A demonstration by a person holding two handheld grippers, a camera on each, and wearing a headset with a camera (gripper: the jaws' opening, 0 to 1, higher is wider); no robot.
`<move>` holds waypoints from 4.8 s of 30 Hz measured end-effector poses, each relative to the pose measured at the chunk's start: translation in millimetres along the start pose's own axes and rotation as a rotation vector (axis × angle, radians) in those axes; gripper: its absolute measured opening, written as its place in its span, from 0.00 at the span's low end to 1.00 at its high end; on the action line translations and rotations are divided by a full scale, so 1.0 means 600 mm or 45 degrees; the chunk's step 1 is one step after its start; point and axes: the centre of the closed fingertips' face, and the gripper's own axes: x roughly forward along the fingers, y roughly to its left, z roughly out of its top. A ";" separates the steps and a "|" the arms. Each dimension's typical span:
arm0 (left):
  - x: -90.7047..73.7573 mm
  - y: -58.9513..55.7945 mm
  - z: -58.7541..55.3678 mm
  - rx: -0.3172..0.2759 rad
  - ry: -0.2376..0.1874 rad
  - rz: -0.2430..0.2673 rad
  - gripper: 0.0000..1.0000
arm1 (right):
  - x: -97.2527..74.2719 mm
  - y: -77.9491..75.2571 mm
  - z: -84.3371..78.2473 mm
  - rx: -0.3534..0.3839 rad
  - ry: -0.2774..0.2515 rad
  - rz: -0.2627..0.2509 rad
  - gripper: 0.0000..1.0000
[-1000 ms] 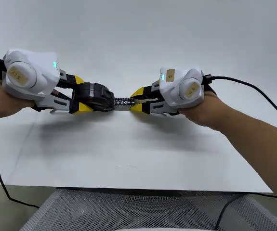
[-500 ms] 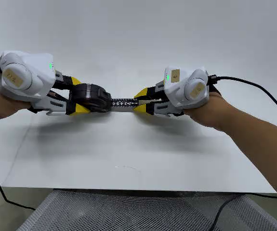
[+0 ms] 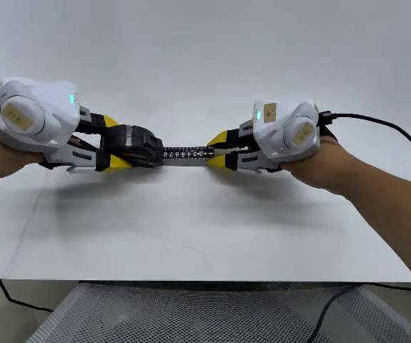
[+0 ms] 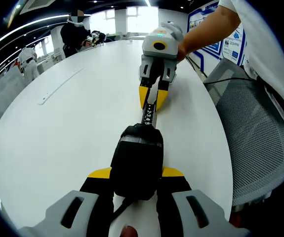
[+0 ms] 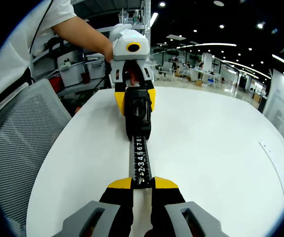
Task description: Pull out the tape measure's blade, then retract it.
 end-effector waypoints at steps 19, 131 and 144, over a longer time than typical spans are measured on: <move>0.003 0.001 0.001 0.001 0.001 -0.002 0.28 | -0.036 -0.003 -0.029 0.021 0.046 -0.009 0.08; 0.000 -0.002 0.001 -0.043 0.046 0.032 0.30 | -0.206 -0.010 -0.171 0.075 0.358 -0.059 0.11; 0.000 -0.001 0.002 -0.045 0.052 0.035 0.30 | -0.206 -0.009 -0.170 0.070 0.361 -0.059 0.12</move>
